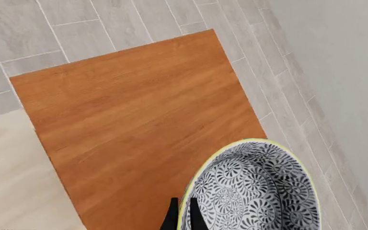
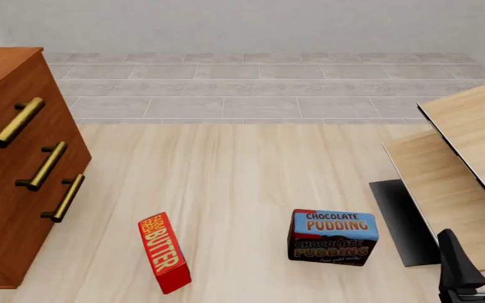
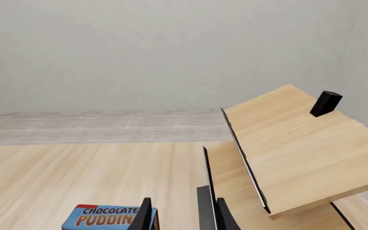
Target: Close the top drawer of the cabinet and put the bowl on top of it.
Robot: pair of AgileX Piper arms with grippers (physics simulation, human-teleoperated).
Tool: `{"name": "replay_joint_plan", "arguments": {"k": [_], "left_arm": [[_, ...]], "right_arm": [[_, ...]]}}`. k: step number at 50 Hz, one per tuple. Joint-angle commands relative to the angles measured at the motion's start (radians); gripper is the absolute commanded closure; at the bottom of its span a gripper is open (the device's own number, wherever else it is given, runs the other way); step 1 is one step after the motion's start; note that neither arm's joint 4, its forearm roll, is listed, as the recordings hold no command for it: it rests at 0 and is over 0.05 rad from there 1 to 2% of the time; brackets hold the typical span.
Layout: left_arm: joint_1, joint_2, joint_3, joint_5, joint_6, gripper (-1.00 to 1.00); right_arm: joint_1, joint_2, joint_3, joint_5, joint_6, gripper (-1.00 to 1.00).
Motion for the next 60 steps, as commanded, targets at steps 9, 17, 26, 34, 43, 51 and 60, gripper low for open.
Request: {"name": "replay_joint_plan", "arguments": {"k": [9, 17, 26, 34, 43, 51, 60], "left_arm": [[0.11, 0.11, -0.026, -0.03, -0.008, 1.0], [0.133, 0.126, 0.029, -0.068, 0.001, 1.0], [0.134, 0.134, 0.108, -0.129, 0.005, 1.0], [0.131, 0.12, 0.149, -0.15, -0.007, 1.0], [0.137, 0.127, 0.167, -0.171, -0.006, 1.0], [0.144, 0.126, 0.181, -0.179, -0.001, 1.0], [0.102, 0.082, 0.138, -0.181, -0.001, -1.0]], "right_arm": [[0.002, 0.0, 0.001, 0.0, -0.007, -1.0], [-0.001, 0.0, 0.0, 0.001, -0.007, -1.0], [0.002, 0.0, 0.0, 0.002, -0.008, -1.0], [0.007, 0.0, 0.002, 0.001, -0.012, -1.0], [0.009, 0.0, -0.001, 0.004, -0.014, -1.0], [0.01, 0.0, 0.002, 0.002, -0.015, -1.0], [0.009, 0.0, 0.002, 0.002, -0.012, -1.0]]}}
